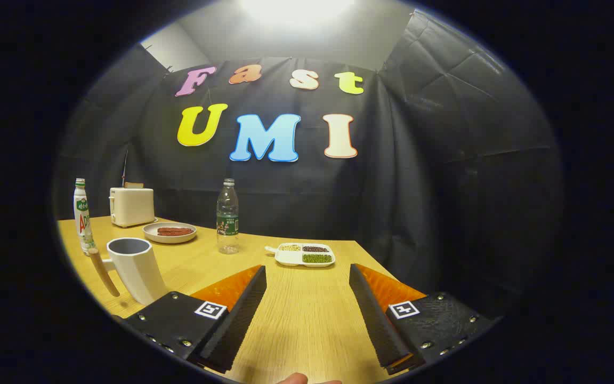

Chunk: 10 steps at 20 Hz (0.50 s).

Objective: Take the bottle from table, then pour the juice into the cup, finally place the bottle on the coaster

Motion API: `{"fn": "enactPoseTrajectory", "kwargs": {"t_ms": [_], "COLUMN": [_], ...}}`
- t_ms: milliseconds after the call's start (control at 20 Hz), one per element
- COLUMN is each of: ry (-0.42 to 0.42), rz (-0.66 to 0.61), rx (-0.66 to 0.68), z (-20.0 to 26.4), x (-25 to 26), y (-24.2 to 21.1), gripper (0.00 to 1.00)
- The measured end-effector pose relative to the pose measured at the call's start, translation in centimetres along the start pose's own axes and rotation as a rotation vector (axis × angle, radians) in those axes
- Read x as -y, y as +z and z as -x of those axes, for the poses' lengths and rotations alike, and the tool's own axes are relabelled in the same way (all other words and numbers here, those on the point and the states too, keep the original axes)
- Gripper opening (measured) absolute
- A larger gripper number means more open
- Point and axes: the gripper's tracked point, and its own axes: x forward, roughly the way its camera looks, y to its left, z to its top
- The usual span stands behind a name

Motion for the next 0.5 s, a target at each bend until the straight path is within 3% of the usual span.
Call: {"fn": "enactPoseTrajectory", "kwargs": {"t_ms": [250,500], "ry": [-0.011,-0.027], "rz": [-0.009,-0.032], "rx": [0.082,0.082], "z": [-1.9,0.3], "x": [-0.3,-2.3], "y": [3.2,7.6], "gripper": [0.95,0.95]}}
